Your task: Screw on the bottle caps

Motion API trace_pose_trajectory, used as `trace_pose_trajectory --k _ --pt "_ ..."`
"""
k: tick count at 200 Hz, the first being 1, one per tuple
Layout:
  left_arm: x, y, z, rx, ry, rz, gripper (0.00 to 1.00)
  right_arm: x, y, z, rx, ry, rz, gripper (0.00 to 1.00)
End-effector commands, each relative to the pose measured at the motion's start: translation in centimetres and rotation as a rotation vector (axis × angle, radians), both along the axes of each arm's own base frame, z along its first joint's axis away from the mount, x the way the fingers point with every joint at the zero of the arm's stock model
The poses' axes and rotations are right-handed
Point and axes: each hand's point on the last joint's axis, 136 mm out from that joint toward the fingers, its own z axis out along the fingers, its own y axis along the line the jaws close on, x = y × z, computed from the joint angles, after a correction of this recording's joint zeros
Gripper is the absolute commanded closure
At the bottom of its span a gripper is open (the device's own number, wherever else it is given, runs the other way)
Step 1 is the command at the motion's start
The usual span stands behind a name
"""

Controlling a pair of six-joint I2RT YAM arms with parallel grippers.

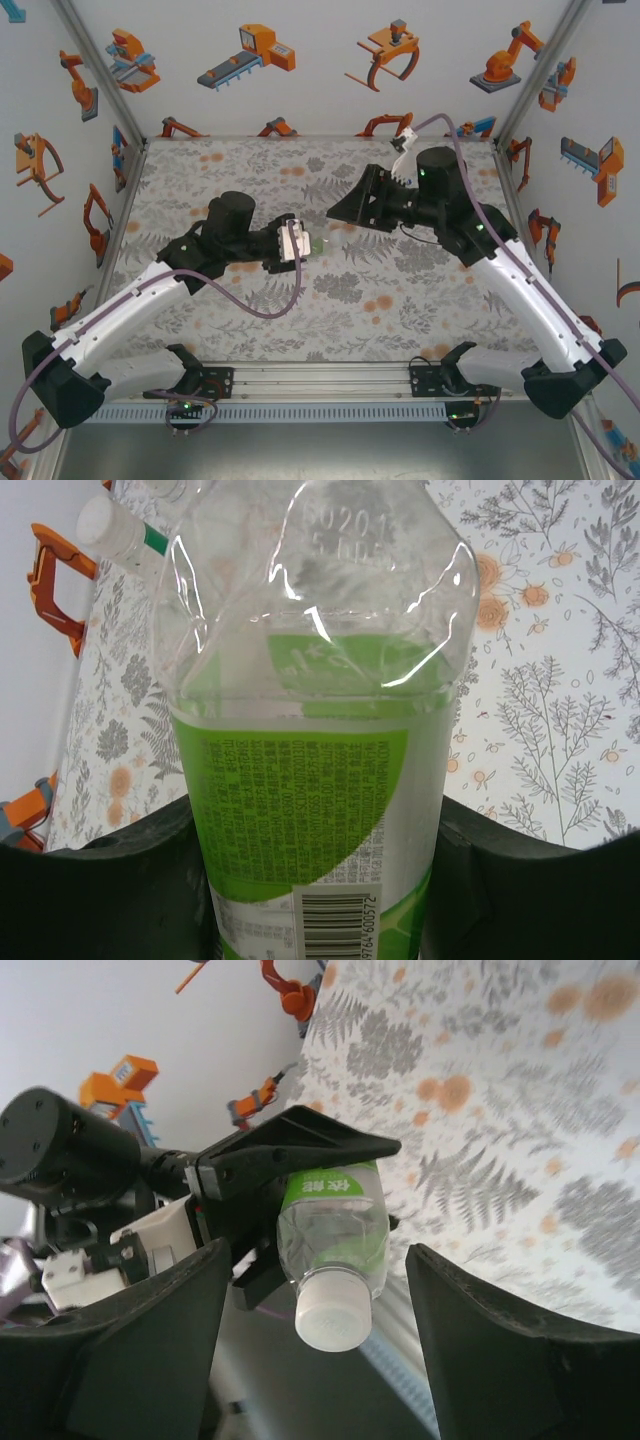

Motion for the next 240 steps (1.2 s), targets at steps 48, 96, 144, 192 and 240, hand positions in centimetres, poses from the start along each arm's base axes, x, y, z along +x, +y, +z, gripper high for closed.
trace_pose_trajectory --k 48,96,144,192,240 --pt "-3.1 -0.5 1.9 -0.051 0.092 -0.137 1.0 -7.1 -0.2 4.9 -0.24 -0.975 0.532 0.37" --pt "-4.5 -0.7 2.1 -0.049 0.21 -0.183 1.0 -10.2 0.2 2.8 -0.252 -1.22 0.795 0.37" --pt "-4.7 -0.8 2.3 -0.059 0.26 -0.174 1.0 -11.4 0.4 2.4 -0.177 -1.229 0.844 0.4" --pt "-4.7 -1.1 2.8 -0.063 0.273 -0.181 1.0 -11.3 0.5 1.4 -0.198 -1.212 0.843 0.44" --pt "-4.7 -1.4 2.9 -0.064 0.288 -0.195 1.0 -11.3 1.0 1.6 -0.183 -1.22 0.822 0.5"
